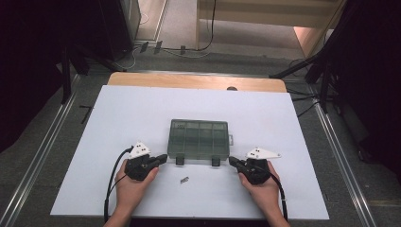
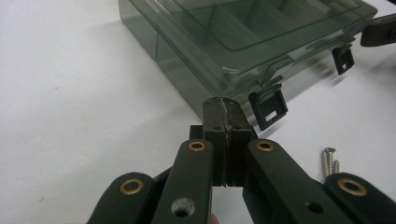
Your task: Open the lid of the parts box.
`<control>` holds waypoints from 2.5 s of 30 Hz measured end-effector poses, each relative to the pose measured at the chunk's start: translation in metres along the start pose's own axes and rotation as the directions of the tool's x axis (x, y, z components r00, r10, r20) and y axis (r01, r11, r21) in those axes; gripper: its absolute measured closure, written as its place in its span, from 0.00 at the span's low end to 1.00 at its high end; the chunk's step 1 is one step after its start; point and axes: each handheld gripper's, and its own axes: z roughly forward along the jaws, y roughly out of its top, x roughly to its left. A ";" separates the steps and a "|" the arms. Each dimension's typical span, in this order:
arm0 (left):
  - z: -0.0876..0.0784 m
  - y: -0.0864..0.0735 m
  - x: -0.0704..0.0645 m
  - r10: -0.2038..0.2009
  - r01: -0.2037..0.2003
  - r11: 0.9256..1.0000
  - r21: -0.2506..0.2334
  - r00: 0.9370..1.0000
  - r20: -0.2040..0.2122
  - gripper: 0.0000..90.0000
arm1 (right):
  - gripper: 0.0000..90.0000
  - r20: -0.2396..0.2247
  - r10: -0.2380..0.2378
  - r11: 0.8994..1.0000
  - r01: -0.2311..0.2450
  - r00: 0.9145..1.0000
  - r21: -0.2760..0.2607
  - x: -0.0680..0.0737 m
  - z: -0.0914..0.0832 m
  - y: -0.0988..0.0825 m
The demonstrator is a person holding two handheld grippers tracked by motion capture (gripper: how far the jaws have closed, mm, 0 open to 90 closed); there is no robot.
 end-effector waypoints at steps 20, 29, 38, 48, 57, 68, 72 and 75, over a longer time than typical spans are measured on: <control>0.003 0.003 0.001 -0.003 0.003 1.000 -0.007 1.000 0.004 1.00 | 1.00 0.000 -0.009 1.000 0.009 1.000 -0.017 0.001 0.000 0.002; 0.001 0.007 0.000 0.000 0.001 0.999 -0.033 1.000 0.011 1.00 | 1.00 -0.013 0.000 0.999 0.000 1.000 -0.050 0.000 -0.003 0.007; 0.000 0.017 0.004 -0.007 0.007 0.998 -0.060 1.000 -0.002 0.83 | 0.87 -0.010 0.021 0.994 -0.021 1.000 -0.107 -0.004 -0.005 0.015; 0.003 0.030 0.005 0.015 -0.020 0.996 -0.085 0.998 -0.062 0.71 | 0.61 0.018 -0.021 0.986 0.024 1.000 -0.165 -0.002 0.000 0.023; 0.003 0.039 0.006 0.045 -0.054 0.993 -0.109 0.995 -0.086 0.71 | 0.56 0.048 -0.059 0.975 0.068 0.997 -0.210 -0.003 0.002 0.030; 0.003 0.049 0.006 0.077 -0.088 0.987 -0.132 0.994 -0.083 0.71 | 0.57 0.053 -0.056 0.964 0.068 0.997 -0.258 -0.006 -0.001 0.040; 0.001 0.056 0.007 0.084 -0.097 0.984 -0.150 0.993 -0.088 0.71 | 0.58 0.059 -0.057 0.961 0.070 0.997 -0.266 -0.007 -0.002 0.045; 0.001 0.059 0.008 0.089 -0.102 0.983 -0.154 0.992 -0.087 0.71 | 0.59 0.064 -0.060 0.959 0.075 0.996 -0.274 -0.008 -0.002 0.048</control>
